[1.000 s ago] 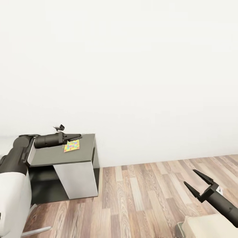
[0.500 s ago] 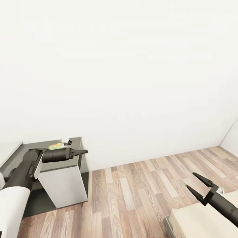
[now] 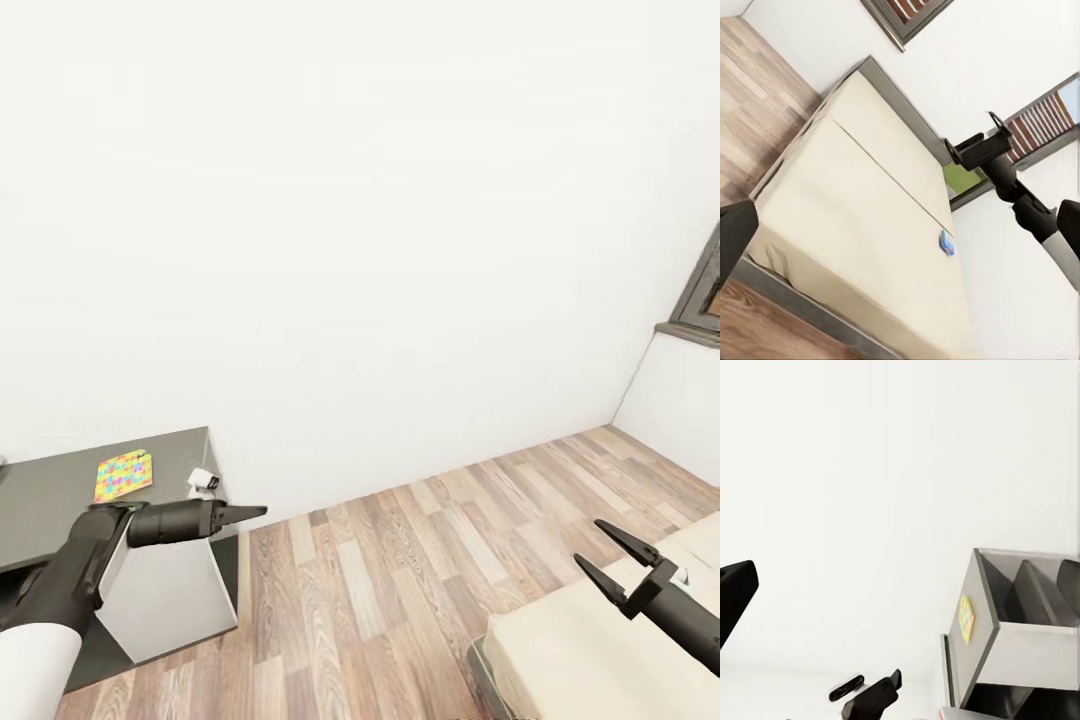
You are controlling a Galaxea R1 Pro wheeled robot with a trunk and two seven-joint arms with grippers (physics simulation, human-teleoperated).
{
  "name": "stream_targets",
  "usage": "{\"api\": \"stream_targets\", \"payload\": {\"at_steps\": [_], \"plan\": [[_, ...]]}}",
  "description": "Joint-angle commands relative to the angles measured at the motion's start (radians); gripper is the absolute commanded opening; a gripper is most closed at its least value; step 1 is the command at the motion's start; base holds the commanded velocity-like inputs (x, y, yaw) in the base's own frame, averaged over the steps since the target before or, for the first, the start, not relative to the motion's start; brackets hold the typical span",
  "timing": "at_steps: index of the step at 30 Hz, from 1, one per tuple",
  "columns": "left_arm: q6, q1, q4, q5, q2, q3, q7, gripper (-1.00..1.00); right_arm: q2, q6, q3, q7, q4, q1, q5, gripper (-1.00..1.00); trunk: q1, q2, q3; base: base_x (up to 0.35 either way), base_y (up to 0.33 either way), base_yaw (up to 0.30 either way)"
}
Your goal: Put all the toys in the child's room - the three board games (two on the bed and one on the table), the two jigsaw puzzles on the table, and the tennis ball on the table - inside the toy box on the table in the child's room.
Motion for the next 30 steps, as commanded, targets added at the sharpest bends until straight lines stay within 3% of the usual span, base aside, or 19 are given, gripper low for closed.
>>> {"api": "stream_targets", "payload": {"at_steps": [1, 10, 30], "plan": [[0.005, 0.006, 0.0, 0.0, 0.0, 0.0, -0.004, 1.0, 0.0, 0.004, -0.001, 0.009, 0.0, -0.002, 0.01, 1.0, 0.001, -0.002, -0.002, 0.0, 0.0, -0.183], [-0.046, 0.051, -0.005, 0.002, 0.001, 0.005, -0.004, 1.0, 0.004, 0.004, -0.003, 0.029, -0.005, -0.001, 0.022, 1.0, 0.001, -0.002, 0.0, 0.0, 0.0, -0.072], [-0.064, 0.059, -0.01, 0.001, 0.003, 0.051, -0.004, 1.0, 0.012, 0.004, -0.004, 0.037, -0.007, -0.002, 0.024, 1.0, 0.001, -0.002, 0.0, 0.0, 0.0, -0.003]]}}
